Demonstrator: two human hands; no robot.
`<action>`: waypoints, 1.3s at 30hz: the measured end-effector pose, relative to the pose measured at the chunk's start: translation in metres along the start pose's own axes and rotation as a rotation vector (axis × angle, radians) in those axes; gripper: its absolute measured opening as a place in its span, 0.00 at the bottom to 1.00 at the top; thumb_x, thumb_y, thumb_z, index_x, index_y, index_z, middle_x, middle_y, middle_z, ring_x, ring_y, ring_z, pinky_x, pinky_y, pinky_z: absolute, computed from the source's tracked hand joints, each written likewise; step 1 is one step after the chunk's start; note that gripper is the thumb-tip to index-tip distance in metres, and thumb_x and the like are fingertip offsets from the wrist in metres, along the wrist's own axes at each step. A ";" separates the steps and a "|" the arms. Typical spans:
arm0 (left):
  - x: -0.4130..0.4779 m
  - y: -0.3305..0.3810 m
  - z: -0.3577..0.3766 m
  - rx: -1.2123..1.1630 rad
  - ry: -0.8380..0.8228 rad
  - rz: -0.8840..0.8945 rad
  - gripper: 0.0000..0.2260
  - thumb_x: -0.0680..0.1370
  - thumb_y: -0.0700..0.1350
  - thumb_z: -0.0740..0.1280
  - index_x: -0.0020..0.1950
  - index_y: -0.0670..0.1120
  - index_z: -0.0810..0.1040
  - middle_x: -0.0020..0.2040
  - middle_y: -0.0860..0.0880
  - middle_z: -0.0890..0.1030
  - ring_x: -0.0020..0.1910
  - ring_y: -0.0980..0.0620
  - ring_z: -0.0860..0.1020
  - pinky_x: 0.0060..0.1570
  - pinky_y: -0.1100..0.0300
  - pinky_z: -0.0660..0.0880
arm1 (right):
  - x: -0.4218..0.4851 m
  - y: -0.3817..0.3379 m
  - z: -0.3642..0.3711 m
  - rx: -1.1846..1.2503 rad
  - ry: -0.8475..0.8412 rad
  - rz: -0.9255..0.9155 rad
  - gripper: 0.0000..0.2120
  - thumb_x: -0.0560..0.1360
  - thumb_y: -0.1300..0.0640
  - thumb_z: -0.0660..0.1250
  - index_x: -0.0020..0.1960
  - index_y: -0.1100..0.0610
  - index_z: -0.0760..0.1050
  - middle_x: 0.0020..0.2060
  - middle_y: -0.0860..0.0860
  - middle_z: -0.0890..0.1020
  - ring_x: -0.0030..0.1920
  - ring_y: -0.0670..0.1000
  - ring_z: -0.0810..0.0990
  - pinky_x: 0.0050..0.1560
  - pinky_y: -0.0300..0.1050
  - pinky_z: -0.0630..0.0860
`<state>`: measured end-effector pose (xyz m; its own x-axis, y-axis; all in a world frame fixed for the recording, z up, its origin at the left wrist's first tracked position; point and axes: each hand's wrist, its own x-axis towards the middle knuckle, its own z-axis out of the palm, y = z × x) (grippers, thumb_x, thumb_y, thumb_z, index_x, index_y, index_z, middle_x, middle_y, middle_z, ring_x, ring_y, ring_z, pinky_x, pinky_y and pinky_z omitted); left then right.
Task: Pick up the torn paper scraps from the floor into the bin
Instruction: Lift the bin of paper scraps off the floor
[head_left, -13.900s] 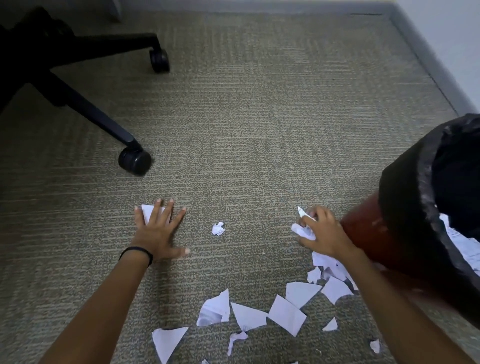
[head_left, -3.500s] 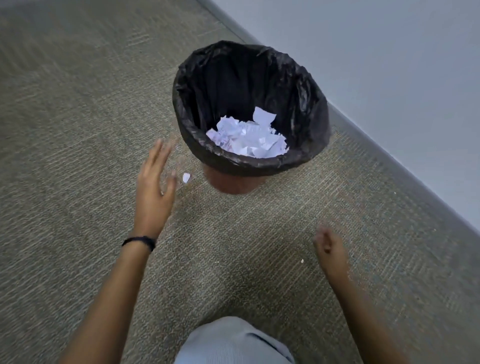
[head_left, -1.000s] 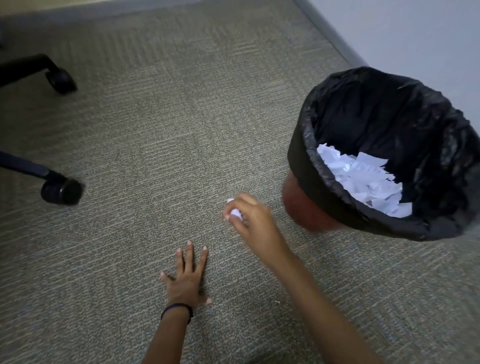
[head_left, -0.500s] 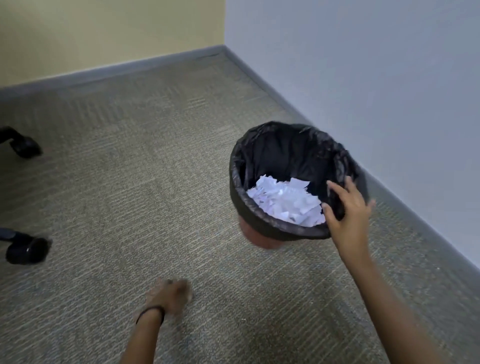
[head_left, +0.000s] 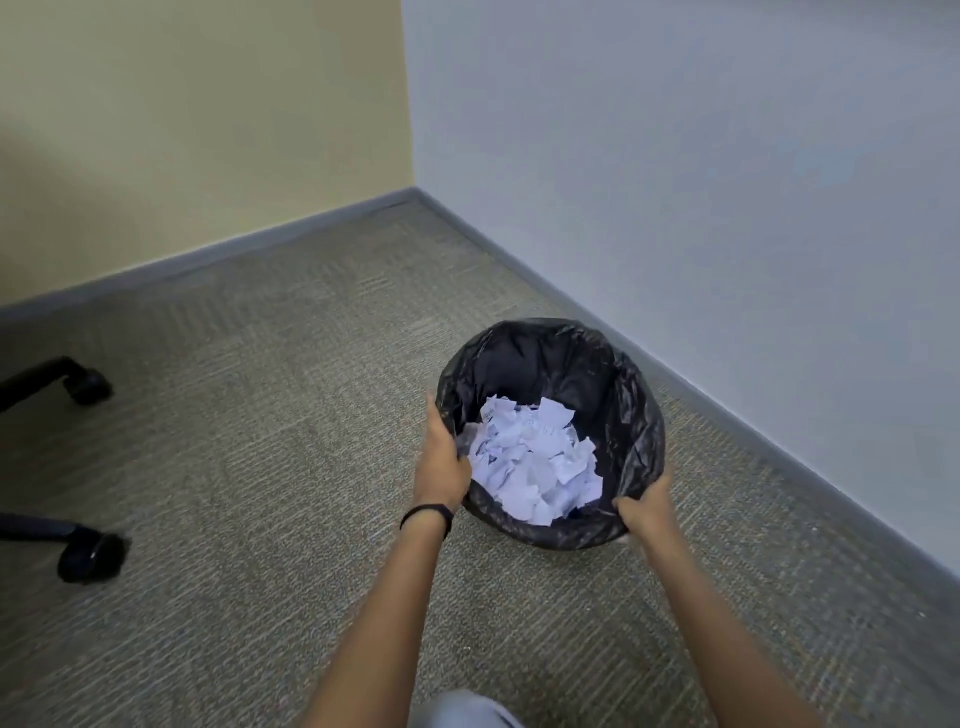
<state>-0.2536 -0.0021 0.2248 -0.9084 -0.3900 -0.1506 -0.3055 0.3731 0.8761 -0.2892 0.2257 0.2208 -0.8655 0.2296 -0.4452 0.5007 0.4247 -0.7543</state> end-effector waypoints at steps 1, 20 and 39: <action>-0.010 0.002 0.000 0.023 0.014 -0.009 0.36 0.78 0.37 0.62 0.77 0.51 0.43 0.64 0.46 0.75 0.47 0.51 0.78 0.47 0.57 0.74 | -0.006 0.005 -0.001 -0.015 0.009 0.001 0.33 0.73 0.67 0.64 0.72 0.59 0.50 0.65 0.60 0.70 0.61 0.63 0.73 0.55 0.53 0.75; -0.104 0.021 -0.030 0.111 0.078 -0.133 0.33 0.80 0.37 0.58 0.77 0.45 0.40 0.42 0.49 0.73 0.40 0.48 0.72 0.41 0.57 0.68 | -0.067 0.021 -0.020 0.145 -0.044 -0.036 0.32 0.75 0.68 0.61 0.73 0.51 0.52 0.66 0.59 0.71 0.62 0.60 0.73 0.61 0.55 0.73; -0.233 0.465 -0.329 0.014 0.206 -0.093 0.31 0.76 0.36 0.58 0.75 0.50 0.49 0.57 0.39 0.78 0.52 0.39 0.78 0.52 0.47 0.76 | -0.347 -0.391 -0.273 0.091 -0.189 -0.291 0.24 0.74 0.69 0.59 0.67 0.59 0.57 0.55 0.56 0.73 0.51 0.55 0.72 0.50 0.47 0.71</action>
<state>-0.0896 -0.0145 0.8175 -0.7990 -0.5866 -0.1323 -0.3904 0.3386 0.8561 -0.1890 0.2190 0.8020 -0.9581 -0.0595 -0.2801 0.2399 0.3671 -0.8987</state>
